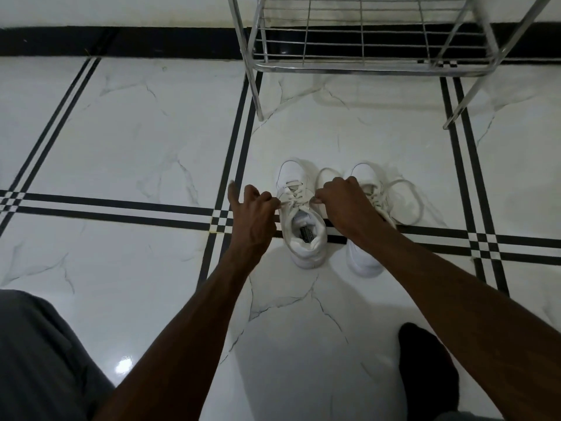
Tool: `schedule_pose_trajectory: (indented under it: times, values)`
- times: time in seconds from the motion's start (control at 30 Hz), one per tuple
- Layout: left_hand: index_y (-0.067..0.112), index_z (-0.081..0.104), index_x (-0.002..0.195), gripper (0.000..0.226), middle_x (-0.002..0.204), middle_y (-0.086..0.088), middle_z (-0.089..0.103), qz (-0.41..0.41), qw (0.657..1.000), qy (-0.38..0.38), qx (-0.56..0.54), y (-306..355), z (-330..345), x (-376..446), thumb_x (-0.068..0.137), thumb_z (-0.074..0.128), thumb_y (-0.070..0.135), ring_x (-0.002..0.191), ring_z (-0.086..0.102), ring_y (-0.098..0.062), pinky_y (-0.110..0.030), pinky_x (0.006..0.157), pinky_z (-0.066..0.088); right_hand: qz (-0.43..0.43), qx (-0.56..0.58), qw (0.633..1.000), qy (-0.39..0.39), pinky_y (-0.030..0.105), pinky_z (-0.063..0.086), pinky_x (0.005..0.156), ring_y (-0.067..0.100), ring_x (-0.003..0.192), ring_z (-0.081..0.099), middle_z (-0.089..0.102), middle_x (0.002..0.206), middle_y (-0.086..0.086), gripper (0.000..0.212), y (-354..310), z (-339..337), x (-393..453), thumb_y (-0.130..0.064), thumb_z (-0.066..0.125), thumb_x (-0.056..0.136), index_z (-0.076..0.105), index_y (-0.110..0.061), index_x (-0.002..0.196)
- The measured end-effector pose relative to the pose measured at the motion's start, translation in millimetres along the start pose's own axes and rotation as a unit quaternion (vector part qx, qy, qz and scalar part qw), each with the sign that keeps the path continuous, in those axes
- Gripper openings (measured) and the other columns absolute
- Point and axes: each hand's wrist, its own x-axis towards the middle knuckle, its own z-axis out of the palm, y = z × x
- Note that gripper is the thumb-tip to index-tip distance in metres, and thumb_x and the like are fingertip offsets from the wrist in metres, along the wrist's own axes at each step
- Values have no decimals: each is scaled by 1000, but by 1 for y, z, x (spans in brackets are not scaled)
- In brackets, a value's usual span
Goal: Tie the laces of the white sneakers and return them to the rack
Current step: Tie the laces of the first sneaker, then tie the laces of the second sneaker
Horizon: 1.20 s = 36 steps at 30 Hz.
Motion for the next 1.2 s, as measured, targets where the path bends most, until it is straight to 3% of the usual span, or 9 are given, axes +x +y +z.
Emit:
schedule_pose_trajectory:
  times: [0.13, 0.37, 0.47, 0.6, 0.7, 0.8, 0.97, 1.03, 1.2]
  values:
    - [21, 79, 92, 38, 75, 5, 74, 8, 1000, 13, 2, -2, 1, 2, 65, 74, -6, 95, 60, -28, -66, 116, 19, -17, -23, 1000, -4, 39, 36, 75, 34, 88, 60, 68, 87, 10, 44, -1, 8, -2, -5, 40, 73, 74, -14, 99]
    - [15, 77, 89, 22, 81, -2, 76, -34, 997, -29, -65, 1, 5, 5, 76, 69, -1, 100, 63, -29, -60, 113, 28, -18, -25, 1000, 7, 40, 47, 59, 36, 59, 61, 61, 59, 14, 19, -8, 4, -4, 11, 67, 53, 64, -5, 63]
    - [11, 76, 86, 27, 79, -6, 76, -45, 988, -36, -141, 2, 6, 4, 75, 61, -8, 84, 68, -29, -50, 91, 52, 52, -7, 998, -26, 41, 46, 71, 38, 80, 65, 69, 80, 17, 10, -14, 9, 1, 2, 59, 78, 67, -3, 77]
    - [4, 69, 91, 21, 80, -6, 73, -144, 932, -58, -327, 3, 9, 7, 91, 50, -6, 70, 69, -24, -36, 60, 53, 186, 175, 964, -76, 31, 37, 66, 34, 92, 65, 68, 99, 18, 9, -25, 8, 2, -3, 57, 88, 62, -1, 96]
    - [12, 65, 111, 26, 97, -6, 73, -212, 868, -72, -443, 10, 7, 5, 105, 46, 28, 86, 72, -26, -48, 72, 63, 252, 313, 908, -121, 31, 39, 68, 34, 95, 61, 64, 106, 19, 22, -32, 0, 3, -17, 53, 94, 54, -2, 110]
    - [8, 66, 120, 46, 113, -9, 72, -255, 854, -91, -445, 13, -5, 7, 109, 36, 41, 104, 66, -25, -44, 94, 54, 290, 404, 860, -111, 40, 54, 80, 32, 98, 64, 67, 105, 13, 25, -45, 3, 4, -32, 52, 95, 57, -9, 104]
    - [10, 67, 117, 53, 106, -3, 67, -289, 823, -94, -481, -1, -13, 12, 109, 31, 47, 102, 62, -21, -39, 93, 52, 316, 496, 803, -101, 49, 56, 91, 26, 98, 68, 71, 104, 6, 6, -54, 15, 8, -36, 57, 91, 54, -32, 87]
    - [11, 66, 115, 50, 104, -2, 63, -287, 827, -98, -473, -2, -16, 14, 109, 31, 46, 99, 58, -20, -34, 87, 47, 314, 506, 796, -106, 49, 56, 91, 24, 97, 67, 70, 105, 5, 6, -53, 10, 5, -36, 59, 88, 55, -32, 89]
    - [10, 64, 125, 32, 125, -9, 68, -203, 932, 58, -295, 17, -19, 20, 102, 54, 30, 121, 57, -26, -33, 97, 43, 313, 438, 840, -69, 30, 51, 82, 18, 98, 64, 65, 109, 0, 34, -29, -14, -5, -30, 67, 88, 60, -16, 118]
